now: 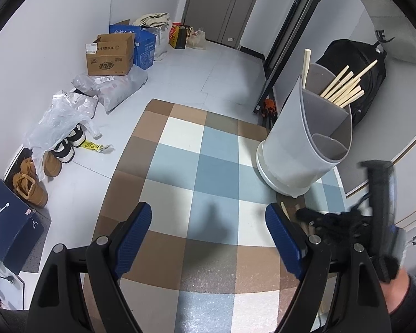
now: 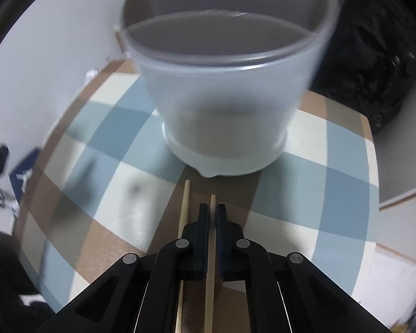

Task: Organize utensils
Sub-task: 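Lower the right gripper onto the cloth and grasp one chopstick, then grasp the last chopstick with the left gripper while the right holds its own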

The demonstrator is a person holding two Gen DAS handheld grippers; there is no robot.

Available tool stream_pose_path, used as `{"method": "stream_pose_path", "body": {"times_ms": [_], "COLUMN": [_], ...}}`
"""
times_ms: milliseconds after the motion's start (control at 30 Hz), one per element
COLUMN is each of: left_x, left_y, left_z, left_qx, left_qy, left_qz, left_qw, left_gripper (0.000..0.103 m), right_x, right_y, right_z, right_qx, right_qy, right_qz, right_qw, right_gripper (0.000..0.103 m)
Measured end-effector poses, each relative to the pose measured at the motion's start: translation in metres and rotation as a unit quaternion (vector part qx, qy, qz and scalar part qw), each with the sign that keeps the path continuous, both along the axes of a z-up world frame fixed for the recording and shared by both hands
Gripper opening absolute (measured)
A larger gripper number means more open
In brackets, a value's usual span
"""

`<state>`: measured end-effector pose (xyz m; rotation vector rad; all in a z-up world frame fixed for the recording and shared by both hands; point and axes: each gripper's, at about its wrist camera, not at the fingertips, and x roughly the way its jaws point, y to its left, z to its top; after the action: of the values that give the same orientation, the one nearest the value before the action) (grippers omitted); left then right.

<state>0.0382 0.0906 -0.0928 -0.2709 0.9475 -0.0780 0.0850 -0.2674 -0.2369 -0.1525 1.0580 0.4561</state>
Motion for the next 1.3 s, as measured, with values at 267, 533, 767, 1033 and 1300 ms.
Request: {"method": "stream_pose_path", "body": {"times_ms": [267,533,767,1033,1300], "left_x": [0.006,0.004,0.012,0.031,0.044], "left_y": [-0.018,-0.054,-0.087,-0.116,-0.121], "left_z": [-0.021,-0.022,-0.021,-0.036,-0.046], "left_qx": [-0.029,-0.014,0.022,0.040,0.055], "left_qy": [0.063,0.083,0.107,0.152,0.184], "left_qz": [-0.040,-0.077,-0.089,-0.088,-0.068], "left_qw": [0.9968,0.9935,0.9901,0.9837,0.9790], "left_gripper": [0.081,0.081,0.081,0.079,0.065], "right_x": [-0.017,-0.039,-0.045,-0.052,-0.053], "right_y": [-0.057,-0.107,-0.125,-0.164,-0.172], "right_z": [0.042,0.072,0.083,0.089,0.091], "right_qx": [0.113,0.199,0.246,0.290,0.288], "right_qy": [-0.035,-0.075,-0.098,-0.130,-0.142], "right_qz": [-0.044,-0.068,-0.079,-0.134,-0.147], "right_qw": [0.992,0.975,0.961,0.939,0.936], "right_gripper": [0.004,0.004,0.004,0.004,0.004]}}
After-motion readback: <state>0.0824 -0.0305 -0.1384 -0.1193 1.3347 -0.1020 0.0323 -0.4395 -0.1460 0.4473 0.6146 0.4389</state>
